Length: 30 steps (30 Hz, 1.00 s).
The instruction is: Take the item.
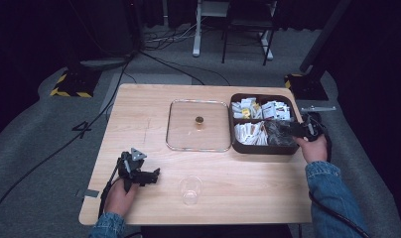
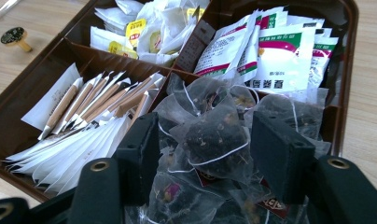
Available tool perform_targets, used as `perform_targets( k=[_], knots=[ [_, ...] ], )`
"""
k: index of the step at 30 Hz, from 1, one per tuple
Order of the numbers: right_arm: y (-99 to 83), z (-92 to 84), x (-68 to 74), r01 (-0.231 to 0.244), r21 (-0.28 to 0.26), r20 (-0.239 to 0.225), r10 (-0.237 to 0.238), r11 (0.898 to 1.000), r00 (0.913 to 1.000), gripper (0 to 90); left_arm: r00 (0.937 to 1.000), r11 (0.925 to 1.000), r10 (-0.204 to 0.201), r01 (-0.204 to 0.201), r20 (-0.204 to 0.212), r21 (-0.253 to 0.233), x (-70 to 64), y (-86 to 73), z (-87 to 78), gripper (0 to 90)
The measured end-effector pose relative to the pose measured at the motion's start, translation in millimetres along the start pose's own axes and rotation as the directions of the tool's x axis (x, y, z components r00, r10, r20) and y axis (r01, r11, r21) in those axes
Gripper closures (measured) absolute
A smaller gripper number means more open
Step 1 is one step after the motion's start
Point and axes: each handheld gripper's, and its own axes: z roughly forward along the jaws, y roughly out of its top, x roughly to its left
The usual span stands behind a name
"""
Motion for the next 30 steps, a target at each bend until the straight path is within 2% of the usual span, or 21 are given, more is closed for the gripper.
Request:
perform_targets(
  k=[5, 9, 16, 19, 21, 24, 26, 30],
  knots=[
    [-0.9, 6.0, 1.4, 0.008, 0.022, -0.001, -0.008, 1.000, 1.0000, 41.3, 1.0000, 1.0000, 0.000, 0.000, 0.000, 0.000, 0.0, 0.0, 0.0, 0.0],
    [-1.3, 11.2, 1.3, -0.007, 0.049, 0.012, 0.007, 0.999, 0.9999, 43.7, 1.0000, 1.0000, 0.000, 0.000, 0.000, 0.000, 0.0, 0.0, 0.0, 0.0],
    [-2.8, 14.4, -5.2, -0.050, 0.055, 0.026, 0.049, 0.997, 0.9985, 55.3, 1.0000, 1.0000, 0.000, 0.000, 0.000, 0.000, 0.0, 0.0, 0.0, 0.0],
    [-3.6, 12.8, -7.3, -0.084, 0.049, 0.040, 0.082, 0.995, 0.9958, 60.8, 1.0000, 1.0000, 0.000, 0.000, 0.000, 0.000, 0.0, 0.0, 0.0, 0.0],
    [-3.4, 13.6, -6.4, -0.080, 0.059, 0.045, 0.077, 0.995, 0.9960, 60.6, 1.0000, 1.0000, 0.000, 0.000, 0.000, 0.000, 0.0, 0.0, 0.0, 0.0],
    [-1.7, 16.1, -0.1, -0.036, 0.067, 0.059, 0.032, 0.997, 0.9978, 53.3, 1.0000, 1.0000, 0.000, 0.000, 0.000, 0.000, 0.0, 0.0, 0.0, 0.0],
    [-1.6, 18.5, 1.9, -0.026, 0.067, 0.055, 0.022, 0.997, 0.9983, 50.3, 1.0000, 1.0000, 0.000, 0.000, 0.000, 0.000, 0.0, 0.0, 0.0, 0.0],
    [-1.6, 19.7, 3.1, -0.024, 0.070, 0.065, 0.019, 0.997, 0.9977, 53.8, 1.0000, 1.0000, 0.000, 0.000, 0.000, 0.000, 0.0, 0.0, 0.0, 0.0]
  ],
)
